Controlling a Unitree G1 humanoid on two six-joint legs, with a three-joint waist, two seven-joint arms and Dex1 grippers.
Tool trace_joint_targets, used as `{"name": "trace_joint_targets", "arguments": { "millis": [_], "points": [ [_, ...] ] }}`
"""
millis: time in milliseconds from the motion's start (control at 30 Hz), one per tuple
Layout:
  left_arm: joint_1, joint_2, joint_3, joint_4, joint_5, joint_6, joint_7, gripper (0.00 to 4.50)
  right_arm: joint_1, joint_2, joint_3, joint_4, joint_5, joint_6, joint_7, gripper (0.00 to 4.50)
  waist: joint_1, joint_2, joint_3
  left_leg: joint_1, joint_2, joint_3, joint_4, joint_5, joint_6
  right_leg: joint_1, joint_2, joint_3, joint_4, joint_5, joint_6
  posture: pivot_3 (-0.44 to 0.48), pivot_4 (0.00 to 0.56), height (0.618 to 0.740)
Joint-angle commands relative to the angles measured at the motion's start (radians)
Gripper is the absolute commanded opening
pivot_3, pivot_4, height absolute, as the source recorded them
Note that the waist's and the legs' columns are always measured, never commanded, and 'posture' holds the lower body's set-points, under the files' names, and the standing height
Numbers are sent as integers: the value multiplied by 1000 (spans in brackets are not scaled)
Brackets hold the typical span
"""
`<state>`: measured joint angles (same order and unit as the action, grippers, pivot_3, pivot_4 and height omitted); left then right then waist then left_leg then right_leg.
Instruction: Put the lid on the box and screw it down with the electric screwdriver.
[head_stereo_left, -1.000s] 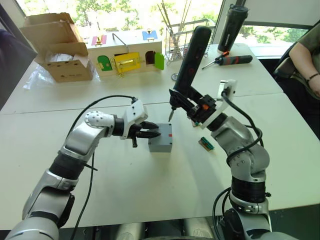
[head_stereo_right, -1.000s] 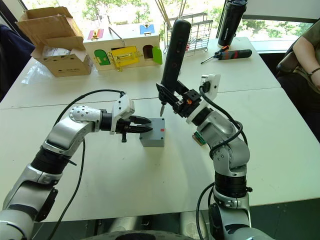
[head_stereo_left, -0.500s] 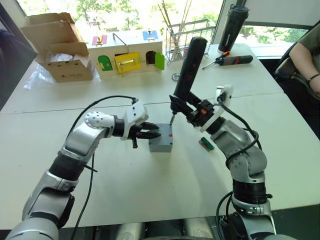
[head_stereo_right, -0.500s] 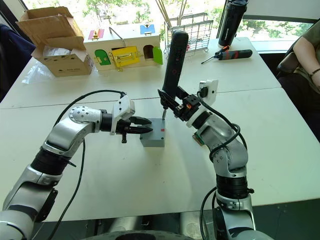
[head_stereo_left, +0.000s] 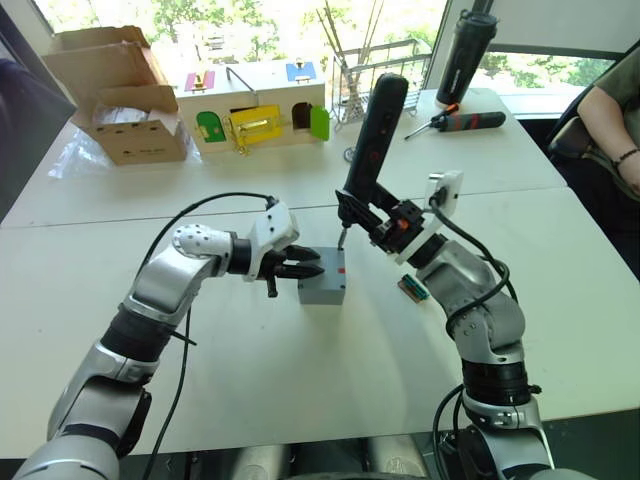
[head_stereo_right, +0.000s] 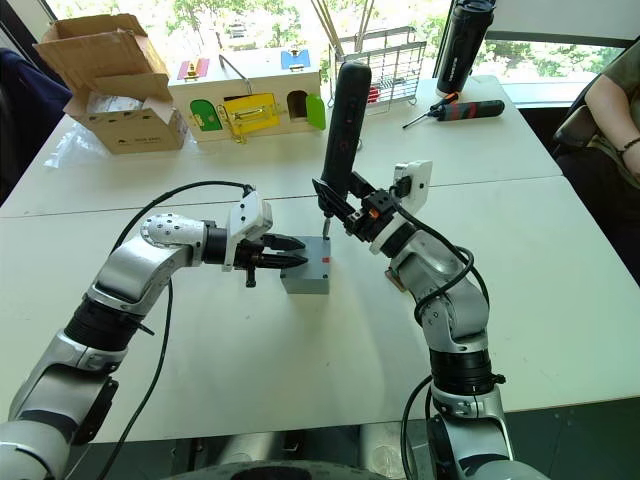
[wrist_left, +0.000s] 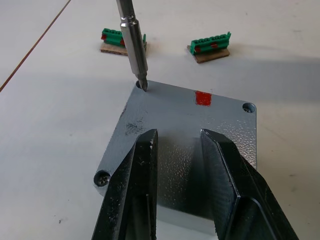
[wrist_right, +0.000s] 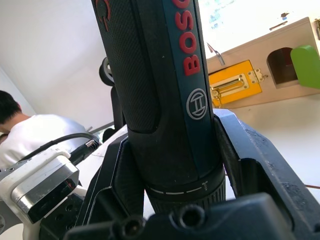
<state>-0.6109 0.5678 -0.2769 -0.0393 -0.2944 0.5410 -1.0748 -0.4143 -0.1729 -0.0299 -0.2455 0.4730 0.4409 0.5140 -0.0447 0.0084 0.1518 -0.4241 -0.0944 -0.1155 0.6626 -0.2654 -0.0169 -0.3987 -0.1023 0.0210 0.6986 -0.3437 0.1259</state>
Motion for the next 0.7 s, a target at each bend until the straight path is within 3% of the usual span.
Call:
{"name": "trace_joint_targets", "arguments": {
  "millis": [33,700],
  "points": [
    [9,2,4,-19,5,9,3,1343,-11,-11,8,6,-14,-21,-1,1767,0,0,0,0,0,0,0,0,0,0,0,0,0,0,0,0,150,740],
    [6,-7,0,-15,6,2,3,1343,7,-48,3,-26,42,18,-7,1767,2,0,0,3,0,-1,0,0,0,3,0,0,-1,0,0,0,150,740]
  ]
}}
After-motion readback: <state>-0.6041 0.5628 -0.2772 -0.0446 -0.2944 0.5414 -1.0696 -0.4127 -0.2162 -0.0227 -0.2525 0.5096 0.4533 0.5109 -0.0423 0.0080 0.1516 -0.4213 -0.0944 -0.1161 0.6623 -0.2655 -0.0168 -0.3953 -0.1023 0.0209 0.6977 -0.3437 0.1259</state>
